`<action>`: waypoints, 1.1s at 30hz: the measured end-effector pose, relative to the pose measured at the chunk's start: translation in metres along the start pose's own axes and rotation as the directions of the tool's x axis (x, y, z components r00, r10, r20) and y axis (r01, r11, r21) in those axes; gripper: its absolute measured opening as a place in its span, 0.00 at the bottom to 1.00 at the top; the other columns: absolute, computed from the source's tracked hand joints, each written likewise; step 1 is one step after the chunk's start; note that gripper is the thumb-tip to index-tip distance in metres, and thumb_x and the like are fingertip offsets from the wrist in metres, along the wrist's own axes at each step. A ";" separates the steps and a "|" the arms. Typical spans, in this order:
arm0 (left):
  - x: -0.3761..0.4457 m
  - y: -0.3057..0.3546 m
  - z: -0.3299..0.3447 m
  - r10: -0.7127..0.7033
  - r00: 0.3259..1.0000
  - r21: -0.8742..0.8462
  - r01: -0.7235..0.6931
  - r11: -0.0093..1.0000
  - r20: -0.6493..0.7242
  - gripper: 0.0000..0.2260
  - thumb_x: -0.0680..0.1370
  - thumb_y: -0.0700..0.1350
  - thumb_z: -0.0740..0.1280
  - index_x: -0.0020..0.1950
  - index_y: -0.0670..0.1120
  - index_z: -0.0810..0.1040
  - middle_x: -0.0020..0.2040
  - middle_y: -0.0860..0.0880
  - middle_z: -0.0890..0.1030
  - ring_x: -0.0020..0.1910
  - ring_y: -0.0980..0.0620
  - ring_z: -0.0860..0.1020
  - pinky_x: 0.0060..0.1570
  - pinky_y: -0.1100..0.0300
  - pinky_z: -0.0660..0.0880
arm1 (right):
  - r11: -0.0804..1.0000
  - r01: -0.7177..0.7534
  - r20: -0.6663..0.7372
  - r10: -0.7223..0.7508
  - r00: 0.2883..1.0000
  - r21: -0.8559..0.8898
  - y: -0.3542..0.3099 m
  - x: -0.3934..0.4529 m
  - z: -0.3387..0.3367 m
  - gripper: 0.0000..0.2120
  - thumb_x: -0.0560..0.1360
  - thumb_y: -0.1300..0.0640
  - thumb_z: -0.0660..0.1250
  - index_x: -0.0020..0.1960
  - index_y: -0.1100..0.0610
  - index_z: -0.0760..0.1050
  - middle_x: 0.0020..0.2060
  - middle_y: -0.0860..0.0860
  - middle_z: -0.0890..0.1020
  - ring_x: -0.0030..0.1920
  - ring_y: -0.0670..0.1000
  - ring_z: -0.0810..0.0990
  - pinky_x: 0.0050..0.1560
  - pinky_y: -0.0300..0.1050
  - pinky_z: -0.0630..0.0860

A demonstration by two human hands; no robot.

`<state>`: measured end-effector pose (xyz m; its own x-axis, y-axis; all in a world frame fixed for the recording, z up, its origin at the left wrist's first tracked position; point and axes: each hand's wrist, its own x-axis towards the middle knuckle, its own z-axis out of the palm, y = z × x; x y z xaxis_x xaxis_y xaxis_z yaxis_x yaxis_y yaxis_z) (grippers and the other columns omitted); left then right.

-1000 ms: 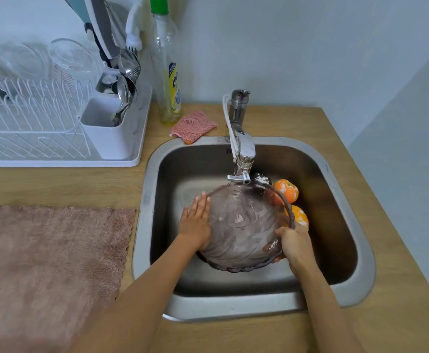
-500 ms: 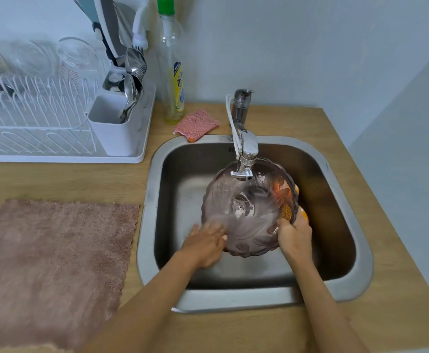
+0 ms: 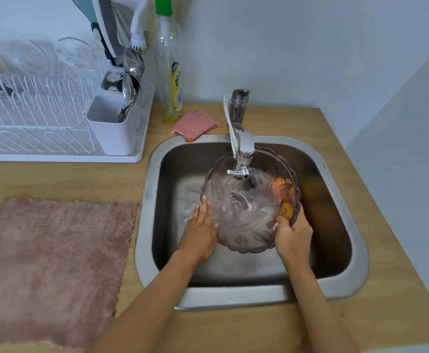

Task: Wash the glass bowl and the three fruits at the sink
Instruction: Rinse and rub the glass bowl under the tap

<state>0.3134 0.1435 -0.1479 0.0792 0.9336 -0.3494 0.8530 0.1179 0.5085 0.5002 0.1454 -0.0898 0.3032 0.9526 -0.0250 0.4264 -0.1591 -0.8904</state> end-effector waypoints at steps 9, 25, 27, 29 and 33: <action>-0.004 0.011 -0.011 -0.110 0.978 -0.379 0.035 0.925 -0.177 0.35 0.81 0.43 0.61 0.79 0.45 0.41 0.80 0.50 0.41 0.78 0.48 0.53 0.73 0.57 0.56 | 0.994 -0.047 -0.036 0.050 0.998 0.096 0.010 0.006 0.000 0.19 0.76 0.66 0.60 0.65 0.54 0.72 0.53 0.51 0.80 0.56 0.54 0.78 0.56 0.48 0.77; -0.023 -0.011 -0.045 -0.518 0.853 -0.937 0.229 0.265 0.063 0.13 0.81 0.37 0.57 0.64 0.39 0.72 0.53 0.39 0.82 0.48 0.40 0.83 0.34 0.52 0.83 | 0.701 0.533 0.417 -0.356 0.837 -0.473 0.025 0.042 0.037 0.30 0.81 0.43 0.50 0.79 0.54 0.50 0.78 0.52 0.55 0.78 0.52 0.50 0.76 0.53 0.50; -0.024 -0.011 -0.045 -0.538 0.843 -0.940 0.201 0.277 0.022 0.14 0.81 0.38 0.57 0.65 0.40 0.71 0.57 0.38 0.80 0.50 0.39 0.82 0.30 0.54 0.82 | 0.640 0.570 0.601 -0.203 0.773 -0.516 0.015 0.038 0.046 0.26 0.82 0.44 0.43 0.79 0.52 0.52 0.78 0.49 0.54 0.78 0.48 0.45 0.75 0.56 0.39; -0.025 -0.008 -0.046 -0.557 0.830 -0.935 0.188 0.300 -0.012 0.15 0.80 0.39 0.58 0.66 0.41 0.71 0.57 0.39 0.80 0.51 0.39 0.81 0.33 0.51 0.82 | 0.629 0.560 0.705 -0.025 0.709 -0.540 0.010 0.026 0.055 0.26 0.83 0.45 0.41 0.78 0.53 0.54 0.78 0.49 0.57 0.78 0.46 0.46 0.74 0.56 0.33; -0.028 -0.004 -0.045 -0.573 0.813 -0.886 0.183 0.426 -0.107 0.14 0.77 0.40 0.59 0.62 0.44 0.75 0.54 0.44 0.81 0.56 0.41 0.80 0.51 0.46 0.81 | 0.695 0.584 0.815 0.006 0.580 -0.421 0.012 -0.011 0.062 0.26 0.82 0.44 0.39 0.77 0.48 0.59 0.75 0.48 0.63 0.77 0.46 0.52 0.74 0.54 0.29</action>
<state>0.2842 0.1323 -0.1049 -0.4793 0.7276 -0.4908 -0.0793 0.5210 0.8499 0.4492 0.1490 -0.1280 -0.5159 0.7627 -0.3900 0.8315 0.3365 -0.4419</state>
